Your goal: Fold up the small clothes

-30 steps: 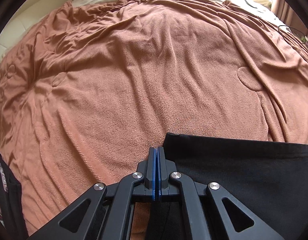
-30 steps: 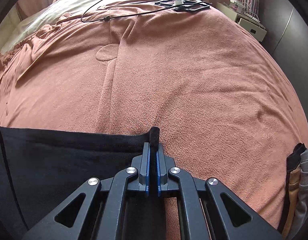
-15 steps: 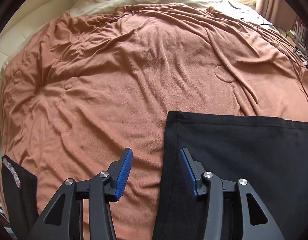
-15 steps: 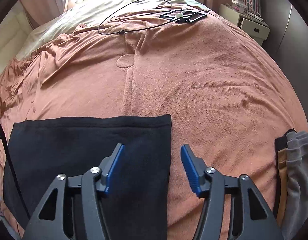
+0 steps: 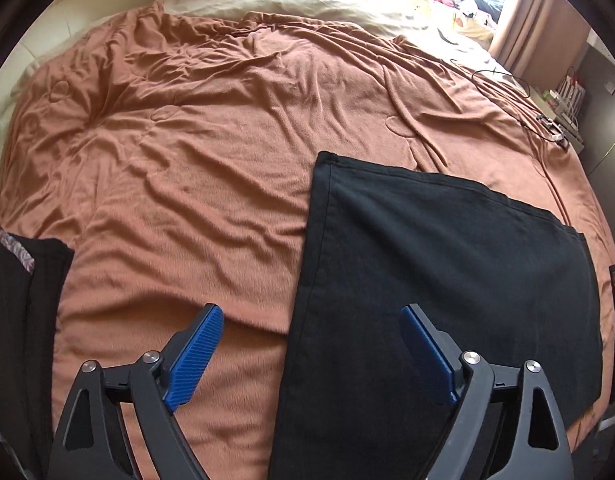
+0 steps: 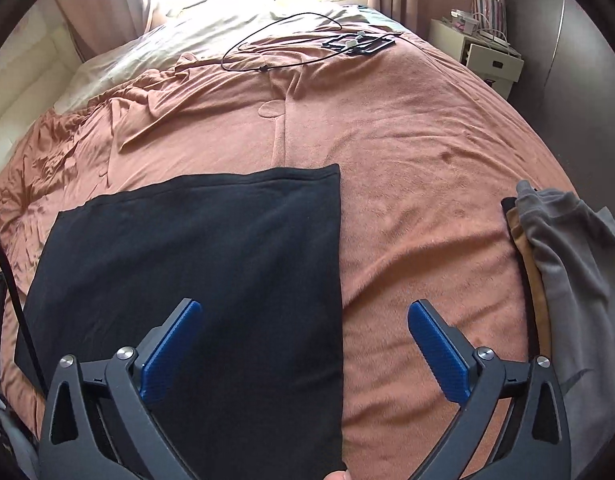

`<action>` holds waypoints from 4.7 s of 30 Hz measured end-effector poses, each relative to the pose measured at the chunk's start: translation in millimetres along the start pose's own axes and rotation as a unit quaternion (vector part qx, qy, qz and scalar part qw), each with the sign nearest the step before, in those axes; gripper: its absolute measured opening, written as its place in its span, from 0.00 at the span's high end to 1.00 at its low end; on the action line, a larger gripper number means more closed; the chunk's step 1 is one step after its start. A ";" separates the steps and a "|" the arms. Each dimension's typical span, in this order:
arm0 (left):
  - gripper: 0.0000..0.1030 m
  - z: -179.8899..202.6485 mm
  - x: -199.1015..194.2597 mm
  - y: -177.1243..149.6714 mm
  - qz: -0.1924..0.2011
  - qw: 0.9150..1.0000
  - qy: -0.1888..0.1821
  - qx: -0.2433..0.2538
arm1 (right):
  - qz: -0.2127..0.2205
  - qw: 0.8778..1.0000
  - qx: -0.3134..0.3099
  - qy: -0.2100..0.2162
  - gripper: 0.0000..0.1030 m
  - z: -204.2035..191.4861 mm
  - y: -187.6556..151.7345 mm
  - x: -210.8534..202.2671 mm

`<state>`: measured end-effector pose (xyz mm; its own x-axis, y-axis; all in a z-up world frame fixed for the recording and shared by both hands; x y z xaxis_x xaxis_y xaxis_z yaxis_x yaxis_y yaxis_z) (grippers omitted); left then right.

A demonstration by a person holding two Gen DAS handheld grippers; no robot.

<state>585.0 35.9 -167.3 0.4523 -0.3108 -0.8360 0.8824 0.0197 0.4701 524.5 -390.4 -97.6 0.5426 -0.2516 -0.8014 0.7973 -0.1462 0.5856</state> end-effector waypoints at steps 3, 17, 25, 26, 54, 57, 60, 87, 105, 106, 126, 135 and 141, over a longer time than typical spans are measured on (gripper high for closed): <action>0.09 -1.4 -8.7 -19.8 0.003 1.000 0.007 0.007 | -0.006 1.000 0.007 0.015 0.00 2.3 -14.6 -10.1; 0.10 -16.7 -30.0 -95.5 0.003 0.999 -0.030 -0.021 | -0.015 0.999 0.025 0.034 0.05 21.6 -92.8 -32.6; 0.19 -28.5 -32.0 -127.2 -0.003 0.997 -0.056 -0.058 | -0.039 0.995 0.075 0.053 0.23 36.9 -131.2 -30.5; 0.21 -29.5 -31.2 -130.9 -0.005 0.996 -0.061 -0.063 | -0.040 0.994 0.084 0.054 0.23 40.2 -134.8 -30.6; 0.52 -47.8 -26.4 -155.6 -0.012 0.980 -0.129 -0.154 | -0.083 0.943 0.261 0.187 0.50 74.7 -198.4 -31.5; 0.52 -44.5 -21.5 -157.9 -0.021 0.976 -0.142 -0.162 | -0.089 0.934 0.277 0.206 0.50 75.3 -202.5 -25.9; 0.52 -45.0 -19.2 -161.3 -0.026 0.971 -0.155 -0.179 | -0.090 0.928 0.288 0.220 0.50 76.1 -203.8 -19.9; 0.67 -43.5 -9.7 -154.3 0.018 0.948 -0.209 -0.241 | -0.052 0.925 0.305 0.220 0.58 68.8 -205.3 -8.1; 0.94 -50.5 -23.2 -142.1 0.074 0.955 -0.164 -0.238 | -0.044 0.940 0.286 0.180 0.99 51.3 -178.0 -24.0; 0.94 -49.7 -25.6 -140.7 0.073 0.956 -0.162 -0.234 | -0.041 0.941 0.284 0.182 0.99 50.9 -176.6 -28.3; 0.95 -54.7 -79.8 -167.7 0.107 0.937 -0.217 -0.253 | -0.030 0.954 0.226 0.196 0.99 45.1 -193.4 -77.9; 0.94 -58.0 -99.6 -204.5 0.107 0.930 -0.232 -0.265 | -0.032 0.958 0.220 0.184 1.00 58.6 -211.1 -87.5; 0.94 -59.4 -96.6 -230.1 0.099 0.926 -0.238 -0.277 | -0.038 0.959 0.228 0.166 1.00 69.4 -220.7 -90.5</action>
<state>345.9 117.8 -211.5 0.6199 -0.6295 -0.4685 0.7792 0.5644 0.2727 281.1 -401.8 -146.0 0.6024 0.0839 -0.7938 0.6808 -0.5733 0.4560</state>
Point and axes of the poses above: each gripper's, at about its wrist camera, not at the fingertips, and x roughly the way its jaws point, z to its right, y to its top, the point moved 6 cm from there along x, roughly the way its jaws point, and after that the axes turned 12 degrees about -y, right-handed, at the moved point
